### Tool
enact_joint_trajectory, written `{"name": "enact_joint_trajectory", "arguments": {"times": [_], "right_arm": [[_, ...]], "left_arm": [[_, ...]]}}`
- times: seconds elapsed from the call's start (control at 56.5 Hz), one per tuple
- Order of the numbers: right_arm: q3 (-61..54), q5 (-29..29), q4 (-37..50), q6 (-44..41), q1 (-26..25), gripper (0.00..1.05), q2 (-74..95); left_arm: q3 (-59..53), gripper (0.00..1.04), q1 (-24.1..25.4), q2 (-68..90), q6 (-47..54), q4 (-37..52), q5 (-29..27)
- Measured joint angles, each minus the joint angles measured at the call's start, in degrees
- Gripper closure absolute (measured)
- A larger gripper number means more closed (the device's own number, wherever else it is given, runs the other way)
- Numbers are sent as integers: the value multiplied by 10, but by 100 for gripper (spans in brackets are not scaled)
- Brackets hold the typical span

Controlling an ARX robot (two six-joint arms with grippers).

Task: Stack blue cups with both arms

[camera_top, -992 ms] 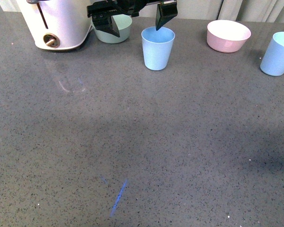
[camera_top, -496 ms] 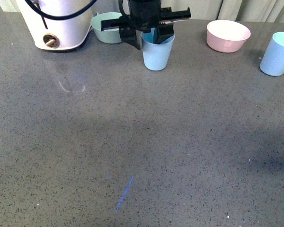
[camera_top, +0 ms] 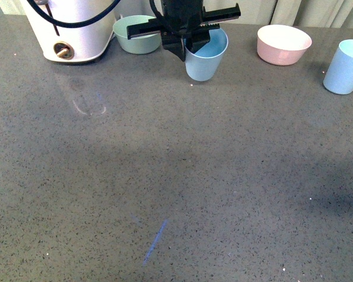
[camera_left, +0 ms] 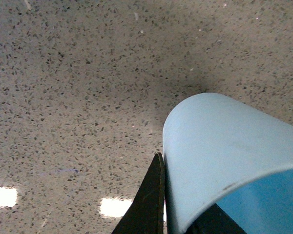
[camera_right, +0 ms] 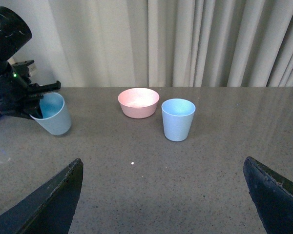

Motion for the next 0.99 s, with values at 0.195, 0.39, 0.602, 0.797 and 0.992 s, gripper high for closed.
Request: {"name": "enact_joint_trajectory", "arguments": {"times": [0.195,0.39,0.602,0.797,0.992], "right_arm": [[0,0,0,0,0,9,0],[0,0,0,0,0,9,0],[0,0,0,0,0,9,0],[0,0,0,0,0,9,0],[0,0,0,0,0,9,0]], "left_arm": [[-187,103,-14,-134,-9,94,15],[-355,103,-34,-243,7,165,14],[-572,103,-80,-323,37,228,-9],[-655,103,-122,-364,52,233,-11],[-651,103,-123,-368,53,232,-12]]}}
